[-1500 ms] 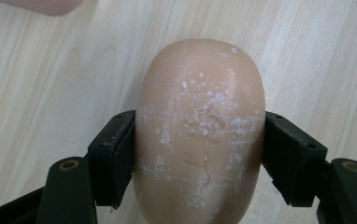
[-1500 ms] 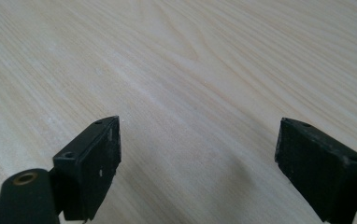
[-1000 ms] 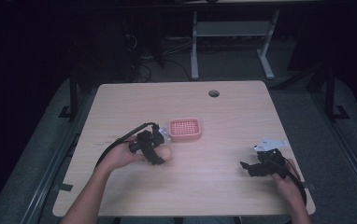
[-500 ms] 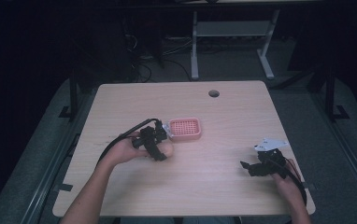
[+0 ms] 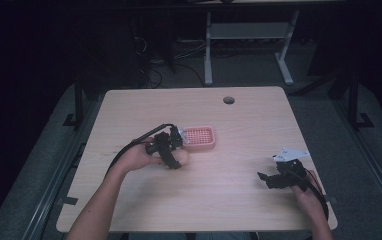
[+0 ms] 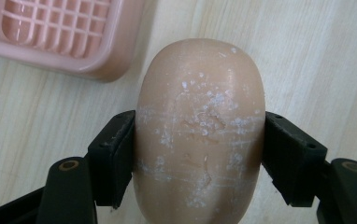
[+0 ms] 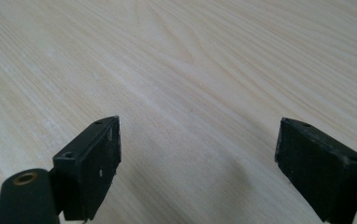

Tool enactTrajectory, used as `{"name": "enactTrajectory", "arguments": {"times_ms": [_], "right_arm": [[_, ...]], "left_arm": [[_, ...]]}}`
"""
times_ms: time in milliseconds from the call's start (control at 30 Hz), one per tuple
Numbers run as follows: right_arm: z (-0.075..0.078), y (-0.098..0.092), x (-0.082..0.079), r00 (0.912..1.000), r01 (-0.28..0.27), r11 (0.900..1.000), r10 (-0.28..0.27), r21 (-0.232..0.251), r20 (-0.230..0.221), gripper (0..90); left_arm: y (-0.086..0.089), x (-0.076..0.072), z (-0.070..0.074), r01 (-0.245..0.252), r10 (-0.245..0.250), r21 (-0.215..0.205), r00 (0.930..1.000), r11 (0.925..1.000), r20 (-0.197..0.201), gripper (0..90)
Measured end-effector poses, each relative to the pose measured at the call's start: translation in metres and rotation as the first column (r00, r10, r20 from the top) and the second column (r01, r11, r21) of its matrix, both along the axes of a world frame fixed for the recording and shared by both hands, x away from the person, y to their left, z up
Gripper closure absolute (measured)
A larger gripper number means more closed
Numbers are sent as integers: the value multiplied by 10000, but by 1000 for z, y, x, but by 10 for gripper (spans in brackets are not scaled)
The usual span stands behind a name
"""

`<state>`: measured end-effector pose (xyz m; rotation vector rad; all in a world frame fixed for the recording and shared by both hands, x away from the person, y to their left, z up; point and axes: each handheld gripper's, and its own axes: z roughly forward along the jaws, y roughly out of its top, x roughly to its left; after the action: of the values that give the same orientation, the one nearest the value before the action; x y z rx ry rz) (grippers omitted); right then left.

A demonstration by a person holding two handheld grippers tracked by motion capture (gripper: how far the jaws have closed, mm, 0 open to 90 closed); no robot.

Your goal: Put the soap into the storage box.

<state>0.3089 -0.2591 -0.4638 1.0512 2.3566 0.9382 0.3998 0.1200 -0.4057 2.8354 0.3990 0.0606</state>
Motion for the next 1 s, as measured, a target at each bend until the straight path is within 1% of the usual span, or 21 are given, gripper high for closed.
{"name": "enactTrajectory", "arguments": {"times_ms": [67, 200, 300, 433, 500, 533, 633, 767, 833, 867, 933, 1000], "right_arm": [[0, 0, 0, 10000, -11, 10000, 11, 5, -7, 139], [0, 0, 0, 10000, -47, 10000, 47, 2, -16, 139], [0, 0, 0, 10000, -23, 10000, 23, 20, -24, 139], [0, -1, 0, 10000, -26, 10000, 26, 40, -18, 139], [-1, 0, 0, 10000, 25, 9999, -25, 120, -76, 139], [-1, -1, 0, 9999, 31, 9999, -30, 133, -96, 139], [0, -2, 0, 10000, -1, 9999, 2, 111, -24, 139], [0, -3, 0, 10000, 50, 9999, -49, 161, -87, 139], [1, -2, -1, 9999, 101, 9995, -100, 306, -31, 139], [2, -2, -2, 10000, 91, 9992, -91, 387, -5, 138], [2, -2, -2, 10000, 63, 9993, -66, 364, 68, 139], [2, -2, -1, 10000, 7, 9993, -9, 372, 38, 139]], "left_arm": [[1, 1, 0, -18, 18, -43, 10000, 10000, 12, 316], [0, 4, -1, -24, 24, 72, 10000, 10000, -54, 316], [-2, 7, -1, -34, 33, -19, 9999, 10000, -125, 315], [-6, 12, 0, 26, -25, 65, 9999, 10000, -111, 316], [-8, 13, 0, 29, -29, -16, 9999, 10000, -129, 315], [-9, 15, 0, 56, -56, -5, 9998, 10000, -193, 316], [-12, 17, 0, 106, -104, 89, 9998, 9999, -176, 316], [-15, 21, 1, 157, -154, 137, 9997, 9998, -191, 315], [-16, 22, 1, 158, -157, 84, 9998, 9998, -156, 316], [-17, 23, 1, 130, -129, 50, 9997, 9999, -230, 316], [-17, 24, 1, 153, -150, 163, 9997, 9997, -190, 316], [-18, 25, 2, 165, -160, 247, 9997, 9996, -200, 316]]}}
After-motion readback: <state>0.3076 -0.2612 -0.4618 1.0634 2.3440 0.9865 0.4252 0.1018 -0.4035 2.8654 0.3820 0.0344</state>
